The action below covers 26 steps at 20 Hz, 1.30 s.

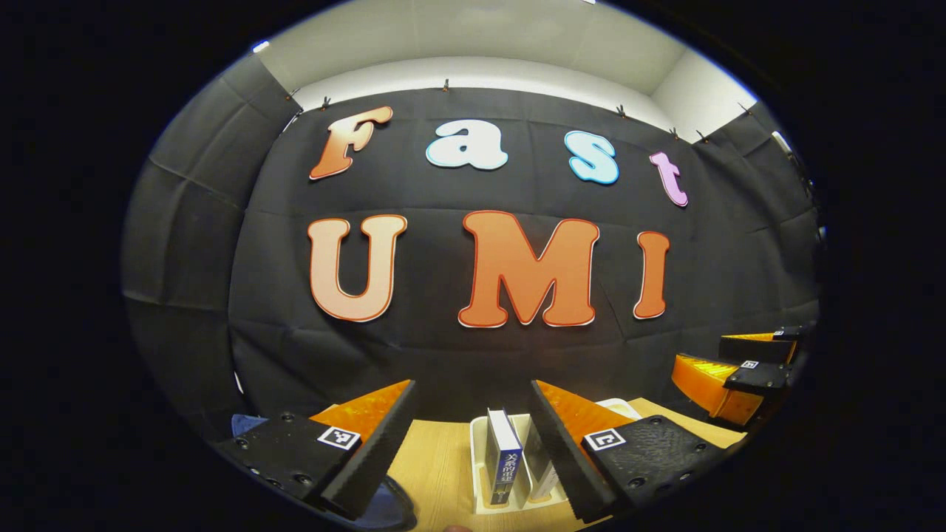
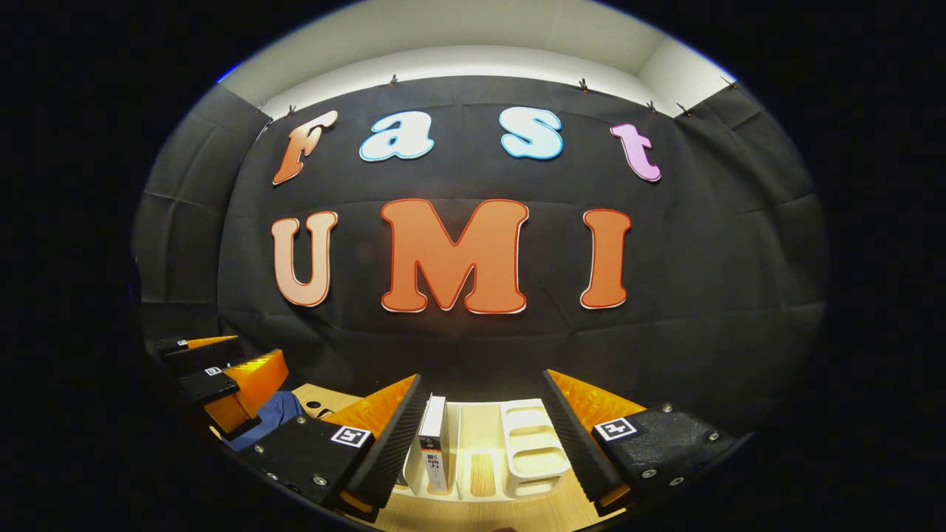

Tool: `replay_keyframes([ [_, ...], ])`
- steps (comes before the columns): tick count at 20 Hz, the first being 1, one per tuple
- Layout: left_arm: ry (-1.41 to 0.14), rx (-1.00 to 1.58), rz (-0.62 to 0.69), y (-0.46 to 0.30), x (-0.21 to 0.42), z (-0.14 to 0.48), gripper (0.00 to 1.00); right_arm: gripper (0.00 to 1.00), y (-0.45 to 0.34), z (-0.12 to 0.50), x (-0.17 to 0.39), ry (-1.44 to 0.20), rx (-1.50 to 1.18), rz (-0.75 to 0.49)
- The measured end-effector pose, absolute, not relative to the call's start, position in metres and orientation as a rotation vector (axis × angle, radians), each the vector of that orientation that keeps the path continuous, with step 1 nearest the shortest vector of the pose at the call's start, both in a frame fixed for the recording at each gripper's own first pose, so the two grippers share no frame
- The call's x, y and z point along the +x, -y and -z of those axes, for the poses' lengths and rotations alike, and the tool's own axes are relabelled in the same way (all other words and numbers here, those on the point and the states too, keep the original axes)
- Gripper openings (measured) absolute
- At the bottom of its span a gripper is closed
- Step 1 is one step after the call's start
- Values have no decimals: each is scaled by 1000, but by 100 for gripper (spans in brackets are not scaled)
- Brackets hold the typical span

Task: Open the schoolbag, grab two books from the bookshelf and put them into the schoolbag.

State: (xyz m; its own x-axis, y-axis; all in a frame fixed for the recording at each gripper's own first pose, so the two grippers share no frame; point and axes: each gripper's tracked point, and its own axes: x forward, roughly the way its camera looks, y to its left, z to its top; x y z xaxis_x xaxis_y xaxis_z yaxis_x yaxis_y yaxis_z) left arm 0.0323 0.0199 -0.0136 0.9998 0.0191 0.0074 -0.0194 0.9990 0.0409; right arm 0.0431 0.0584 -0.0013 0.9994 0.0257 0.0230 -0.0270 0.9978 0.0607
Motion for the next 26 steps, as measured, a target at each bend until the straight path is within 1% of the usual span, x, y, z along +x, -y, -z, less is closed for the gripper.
replay_keyframes([
  [1,3,40,-17,-21,34,14,93,94,-60,2,44,20,59,-22],
  [6,-24,25,0,-18,36,24,94,94,-61,11,48,-9,59,-16],
  [14,-15,38,-35,-31,29,21,94,94,-69,15,48,-24,59,-42],
  [21,-9,35,-59,-48,26,18,94,94,-80,12,42,-2,21,-58],
  [26,2,31,-56,-51,26,17,93,94,-83,13,42,-3,17,-52],
])
